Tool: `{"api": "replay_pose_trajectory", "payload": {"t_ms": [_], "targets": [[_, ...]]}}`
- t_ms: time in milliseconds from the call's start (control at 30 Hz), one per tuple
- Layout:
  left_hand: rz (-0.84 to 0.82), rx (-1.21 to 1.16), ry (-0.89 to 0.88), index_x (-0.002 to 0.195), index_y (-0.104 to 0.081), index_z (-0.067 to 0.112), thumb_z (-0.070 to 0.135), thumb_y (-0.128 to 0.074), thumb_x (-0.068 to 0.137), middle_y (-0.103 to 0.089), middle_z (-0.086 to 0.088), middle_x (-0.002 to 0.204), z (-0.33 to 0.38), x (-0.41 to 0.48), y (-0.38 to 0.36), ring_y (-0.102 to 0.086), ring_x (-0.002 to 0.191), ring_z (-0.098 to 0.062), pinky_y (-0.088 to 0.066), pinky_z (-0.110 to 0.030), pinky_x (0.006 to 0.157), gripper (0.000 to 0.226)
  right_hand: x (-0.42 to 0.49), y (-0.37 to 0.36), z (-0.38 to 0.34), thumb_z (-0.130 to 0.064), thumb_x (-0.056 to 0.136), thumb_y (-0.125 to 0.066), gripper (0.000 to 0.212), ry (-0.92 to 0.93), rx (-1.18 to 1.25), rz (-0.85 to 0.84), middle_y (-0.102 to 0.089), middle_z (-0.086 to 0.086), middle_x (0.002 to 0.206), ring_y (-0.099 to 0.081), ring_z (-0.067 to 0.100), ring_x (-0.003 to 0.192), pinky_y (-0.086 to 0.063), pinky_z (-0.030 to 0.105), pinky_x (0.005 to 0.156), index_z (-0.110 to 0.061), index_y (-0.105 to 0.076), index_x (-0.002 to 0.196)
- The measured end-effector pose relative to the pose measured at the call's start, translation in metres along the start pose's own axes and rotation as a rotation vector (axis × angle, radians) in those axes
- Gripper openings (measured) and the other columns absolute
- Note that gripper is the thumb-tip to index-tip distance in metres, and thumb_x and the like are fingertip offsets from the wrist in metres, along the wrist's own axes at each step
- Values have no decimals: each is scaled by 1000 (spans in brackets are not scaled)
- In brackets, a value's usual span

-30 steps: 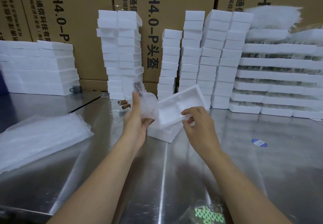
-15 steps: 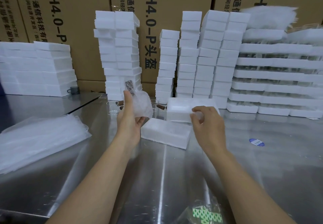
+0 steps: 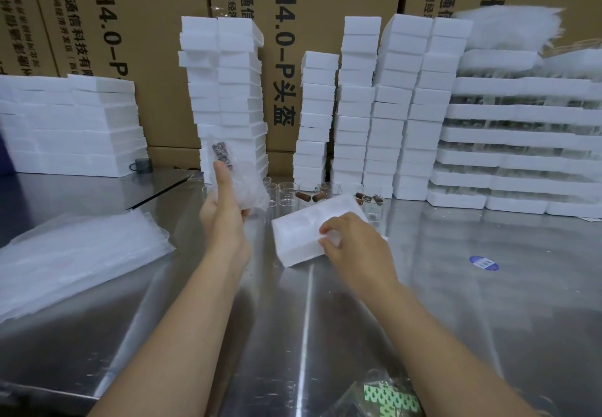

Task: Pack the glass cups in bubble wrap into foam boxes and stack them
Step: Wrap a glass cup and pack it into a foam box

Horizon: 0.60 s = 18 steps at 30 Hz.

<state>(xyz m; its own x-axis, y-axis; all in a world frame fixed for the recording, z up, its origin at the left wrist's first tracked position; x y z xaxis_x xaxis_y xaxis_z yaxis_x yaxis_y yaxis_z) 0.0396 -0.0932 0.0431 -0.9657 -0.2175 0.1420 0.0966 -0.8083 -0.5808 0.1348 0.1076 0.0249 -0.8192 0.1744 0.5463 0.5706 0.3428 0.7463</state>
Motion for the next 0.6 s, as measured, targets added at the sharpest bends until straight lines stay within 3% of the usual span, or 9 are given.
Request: {"api": "replay_pose_trajectory", "payload": {"t_ms": [133, 233, 267, 333, 400, 467, 533, 600], "targets": [[-35, 78, -53, 86, -63, 31, 94, -73, 64, -74, 10, 90, -6, 1, -2, -67, 92, -12, -54, -37, 99, 67, 1, 8, 5, -38, 100, -62, 22, -24, -59, 158, -64, -11, 124, -67, 22, 102, -45, 33, 75, -35, -70, 120], [-58, 151, -81, 104, -72, 23, 97, -71, 59, -78, 11, 109, -9, -4, -7, -72, 109, -10, -53, -39, 110, 87, -2, 3, -3, -42, 98, -63, 22, 101, 45, 31, -64, -16, 121, -63, 13, 96, -50, 35, 87, -36, -70, 118], [-53, 183, -96, 112, -73, 24, 100, -70, 56, -78, 17, 109, -11, -6, -9, -71, 107, -4, -54, -33, 104, 94, -4, -2, -8, -44, 98, -63, 21, 136, 62, -27, -64, -16, 119, -62, 11, 94, -50, 36, 90, -37, -69, 117], [-82, 266, -128, 103, -69, 33, 102, -66, 53, -65, 30, 86, -15, -8, -11, -61, 82, 10, -45, -23, 81, 86, -7, -11, -15, -45, 97, -64, 21, 163, 68, -76, -64, -16, 117, -61, 11, 93, -50, 35, 89, -37, -69, 116], [-159, 351, -126, 87, -60, 22, 102, -65, 58, -47, 21, 70, -19, -11, -15, -47, 65, 3, -34, -23, 66, 85, -7, -15, -18, -46, 97, -65, 22, 147, 73, -68, -64, -16, 117, -61, 12, 95, -49, 33, 87, -38, -69, 117], [-227, 427, -125, 96, -63, 9, 97, -68, 65, -48, 12, 77, -23, -14, -17, -48, 72, -6, -37, -20, 67, 94, -7, -16, -17, -47, 97, -65, 23, 133, 70, -63, -65, -17, 118, -62, 11, 96, -48, 32, 85, -38, -70, 118], [-237, 506, -143, 88, -58, 14, 85, -71, 73, -47, 12, 76, -26, -14, -16, -46, 70, -6, -36, -11, 62, 73, -6, -15, -15, -49, 96, -65, 24, 125, 60, -55, -65, -17, 117, -62, 11, 97, -47, 31, 83, -39, -70, 117], [-232, 588, -163, 89, -54, 23, 77, -72, 79, -46, 13, 77, -28, -13, -16, -45, 70, -4, -36, -11, 60, 58, -7, -15, -16, -49, 96, -65, 23, 121, 53, -45, -65, -17, 115, -62, 10, 96, -44, 29, 80, -39, -70, 116]]}}
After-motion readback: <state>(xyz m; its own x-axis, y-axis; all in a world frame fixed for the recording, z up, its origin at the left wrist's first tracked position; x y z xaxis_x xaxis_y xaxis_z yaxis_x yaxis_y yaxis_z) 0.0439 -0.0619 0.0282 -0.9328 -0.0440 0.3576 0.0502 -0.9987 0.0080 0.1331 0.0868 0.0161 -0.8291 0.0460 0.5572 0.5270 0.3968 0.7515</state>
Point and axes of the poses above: each hand's wrist, its own x-axis towards the middle knuckle, its own y-axis out of the back of the hand, z = x × y, the point moved 2 cm from there along x, towards the middle knuckle
